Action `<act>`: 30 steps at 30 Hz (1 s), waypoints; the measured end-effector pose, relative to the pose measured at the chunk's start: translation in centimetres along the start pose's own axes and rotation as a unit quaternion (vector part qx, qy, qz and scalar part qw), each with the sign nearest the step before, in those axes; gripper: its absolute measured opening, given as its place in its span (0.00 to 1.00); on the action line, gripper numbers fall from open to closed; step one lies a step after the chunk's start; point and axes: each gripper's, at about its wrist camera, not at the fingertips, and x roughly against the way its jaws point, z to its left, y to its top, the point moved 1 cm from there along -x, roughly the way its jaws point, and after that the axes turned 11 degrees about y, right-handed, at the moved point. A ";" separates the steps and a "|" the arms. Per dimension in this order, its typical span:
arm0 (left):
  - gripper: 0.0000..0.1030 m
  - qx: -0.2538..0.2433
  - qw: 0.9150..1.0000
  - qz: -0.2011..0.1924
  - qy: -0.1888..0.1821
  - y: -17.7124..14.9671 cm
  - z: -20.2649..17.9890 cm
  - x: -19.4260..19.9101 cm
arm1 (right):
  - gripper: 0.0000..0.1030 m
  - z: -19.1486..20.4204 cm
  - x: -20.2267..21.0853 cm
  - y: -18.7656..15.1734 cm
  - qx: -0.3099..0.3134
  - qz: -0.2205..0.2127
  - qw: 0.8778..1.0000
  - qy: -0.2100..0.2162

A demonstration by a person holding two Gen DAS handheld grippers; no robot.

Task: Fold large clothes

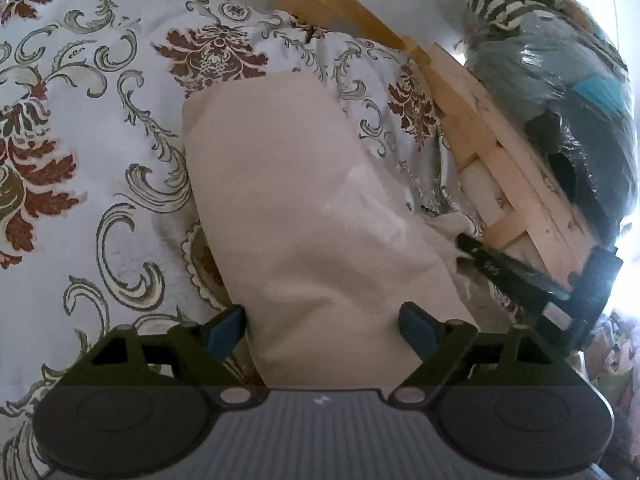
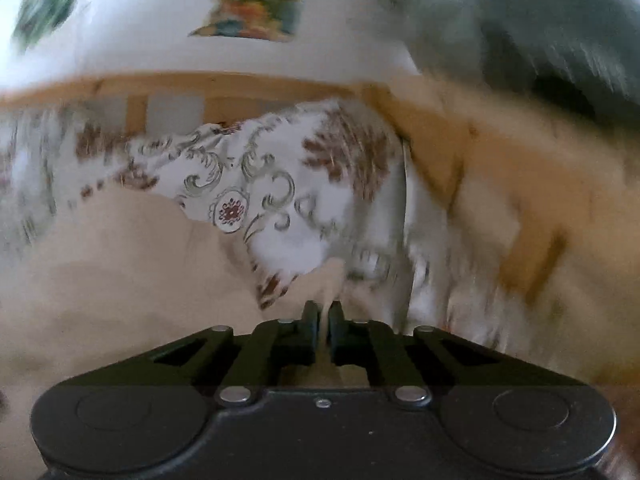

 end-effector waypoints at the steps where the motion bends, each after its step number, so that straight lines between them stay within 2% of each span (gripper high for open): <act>1: 0.84 -0.001 1.000 0.001 0.000 0.0 0.1 -0.2 | 0.03 -0.4 -0.7 -0.2 -0.015 0.012 1.000 0.002; 3: 0.86 0.006 1.000 0.002 -0.003 -0.1 0.4 -0.3 | 0.03 -1.4 -1.4 -0.5 -0.047 0.026 0.999 0.005; 6: 0.88 0.019 1.000 0.001 -0.010 0.1 1.0 -0.5 | 0.11 -2.4 -0.9 -0.6 -0.081 0.016 0.997 0.012; 8: 0.90 0.031 0.999 -0.010 -0.012 0.3 1.6 -0.5 | 0.34 -2.9 -0.3 -0.5 -0.102 -0.006 0.995 0.013; 9: 0.91 0.042 0.999 -0.015 -0.014 0.5 2.0 -0.5 | 0.41 -3.2 -0.2 -0.5 -0.112 -0.011 0.994 0.015; 11: 0.91 0.065 0.998 -0.017 -0.016 1.2 2.5 -1.1 | 0.65 -3.7 -0.4 -0.6 -0.134 -0.017 0.990 0.029; 12: 0.91 0.076 0.997 -0.014 -0.015 1.5 2.8 -1.5 | 0.69 -3.9 -0.6 -0.7 -0.144 -0.016 0.989 0.035; 14: 0.91 0.090 0.996 -0.003 -0.017 2.2 3.4 -2.6 | 0.83 -4.4 -1.1 -1.1 -0.164 -0.010 0.986 0.041; 15: 0.92 0.094 0.995 -0.001 -0.021 2.3 3.7 -3.0 | 0.85 -4.8 -1.5 -1.3 -0.179 -0.003 0.983 0.047; 18: 0.95 0.108 0.994 0.008 -0.033 2.7 4.2 -4.1 | 0.88 -5.6 -2.0 -1.9 -0.211 0.002 0.975 0.069; 20: 0.96 0.110 0.993 0.010 -0.036 2.8 4.2 -4.5 | 0.90 -5.4 -1.9 -1.9 -0.213 0.001 0.974 0.079; 22: 0.96 0.105 0.994 0.010 -0.038 2.8 4.1 -4.8 | 0.88 -4.9 -2.1 -1.8 -0.208 0.008 0.974 0.088; 24: 0.96 0.101 0.994 0.012 -0.041 2.8 3.9 -5.1 | 0.78 -4.1 -2.3 -1.6 -0.181 0.017 0.980 0.086; 26: 0.96 0.099 0.994 0.014 -0.044 2.7 3.8 -5.2 | 0.61 -3.5 -2.4 -1.6 -0.169 0.023 0.981 0.089; 28: 0.94 0.097 0.994 0.017 -0.047 2.7 3.8 -5.2 | 0.56 -3.3 -2.5 -1.6 -0.166 0.026 0.982 0.084; 30: 0.90 0.100 0.993 0.023 -0.051 2.9 3.9 -5.3 | 0.42 -3.4 -2.5 -1.6 -0.166 0.031 0.983 0.070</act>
